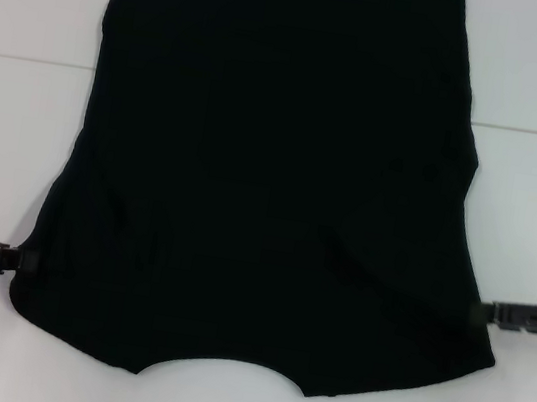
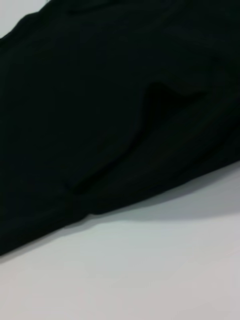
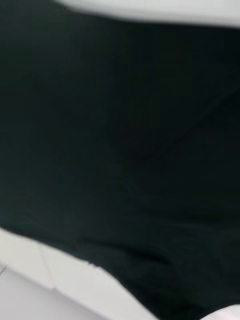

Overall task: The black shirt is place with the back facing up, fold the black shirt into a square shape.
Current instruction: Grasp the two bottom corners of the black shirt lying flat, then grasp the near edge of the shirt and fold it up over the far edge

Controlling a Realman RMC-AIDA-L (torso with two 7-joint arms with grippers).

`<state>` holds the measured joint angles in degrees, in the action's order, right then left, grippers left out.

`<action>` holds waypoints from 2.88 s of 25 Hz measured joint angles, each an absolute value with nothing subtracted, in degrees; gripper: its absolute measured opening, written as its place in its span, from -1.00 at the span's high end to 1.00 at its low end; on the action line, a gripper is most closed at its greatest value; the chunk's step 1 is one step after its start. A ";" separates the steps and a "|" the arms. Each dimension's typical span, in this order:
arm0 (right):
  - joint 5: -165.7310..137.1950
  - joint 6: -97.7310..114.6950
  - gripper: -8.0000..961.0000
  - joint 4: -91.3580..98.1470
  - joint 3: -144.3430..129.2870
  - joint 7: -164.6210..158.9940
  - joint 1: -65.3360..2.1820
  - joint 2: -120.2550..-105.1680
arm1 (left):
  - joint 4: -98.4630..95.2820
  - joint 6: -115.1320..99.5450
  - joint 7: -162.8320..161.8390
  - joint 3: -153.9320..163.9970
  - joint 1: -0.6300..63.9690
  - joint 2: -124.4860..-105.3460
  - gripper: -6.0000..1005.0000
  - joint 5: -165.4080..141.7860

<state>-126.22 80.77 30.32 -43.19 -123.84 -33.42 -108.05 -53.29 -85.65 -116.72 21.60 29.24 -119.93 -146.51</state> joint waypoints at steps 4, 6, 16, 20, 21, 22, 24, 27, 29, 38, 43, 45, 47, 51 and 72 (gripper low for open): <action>-128.39 81.01 -0.64 30.32 -43.15 -124.61 -33.19 -107.98 | -53.27 -85.73 -116.72 21.77 29.26 -119.94 0.93 -145.82; -129.21 80.98 -0.64 30.32 -43.21 -124.62 -33.37 -108.22 | -53.26 -85.76 -116.72 21.79 29.27 -119.90 0.93 -145.67; -131.04 80.65 -0.63 30.32 -43.49 -124.93 -34.13 -108.93 | -53.25 -85.79 -116.72 21.89 29.37 -119.94 0.93 -145.63; -131.17 80.62 -0.62 29.87 -43.50 -124.96 -34.52 -109.23 | -53.18 -85.78 -116.72 21.88 29.36 -119.97 0.93 -145.63; -131.29 80.62 -0.62 29.78 -43.51 -124.97 -34.68 -109.40 | -53.17 -85.78 -116.72 21.89 29.36 -119.97 0.93 -145.63; -131.46 80.55 -0.62 29.77 -43.51 -125.03 -34.85 -109.61 | -53.17 -85.78 -116.72 21.88 29.35 -119.97 0.93 -145.63; -131.90 80.54 -0.62 29.87 -43.51 -125.20 -35.24 -110.10 | -53.17 -85.78 -116.72 21.89 29.35 -119.97 0.93 -145.63; -132.66 80.54 -0.62 30.14 -43.50 -125.44 -36.11 -110.92 | -53.17 -85.78 -116.63 21.84 29.35 -119.97 0.93 -145.63; -132.99 80.67 -0.62 30.24 -43.44 -125.49 -36.73 -111.32 | -53.17 -85.78 -116.52 21.80 29.35 -119.97 0.92 -145.63; -133.12 80.68 -0.51 30.33 -43.42 -125.51 -37.96 -111.86 | -53.17 -85.78 -116.33 21.62 29.35 -119.97 0.92 -145.63; -133.21 79.37 -0.11 30.33 -43.50 -125.48 -37.96 -112.06 | -53.17 -85.78 -116.30 21.61 29.36 -119.97 0.92 -145.63; -133.22 79.03 0.03 30.33 -43.51 -125.48 -37.79 -112.07 | -53.17 -85.78 -116.30 21.65 29.36 -119.97 0.92 -145.62; -133.22 78.72 0.13 30.33 -43.51 -125.48 -37.56 -112.07 | -53.17 -85.78 -116.29 21.74 29.36 -119.97 0.92 -145.61; -133.21 78.18 0.31 30.33 -43.51 -125.48 -37.25 -112.06 | -53.17 -85.78 -116.28 21.82 29.44 -119.97 0.92 -145.59; -132.66 88.83 0.88 34.01 -32.95 -117.10 -28.51 -109.89 | -54.82 -100.44 -114.73 15.36 27.13 -118.72 0.92 -146.24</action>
<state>-132.66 88.82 34.01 -32.95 -117.10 -28.51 -109.89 -54.82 -100.44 -114.73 15.36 27.13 -118.72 -146.24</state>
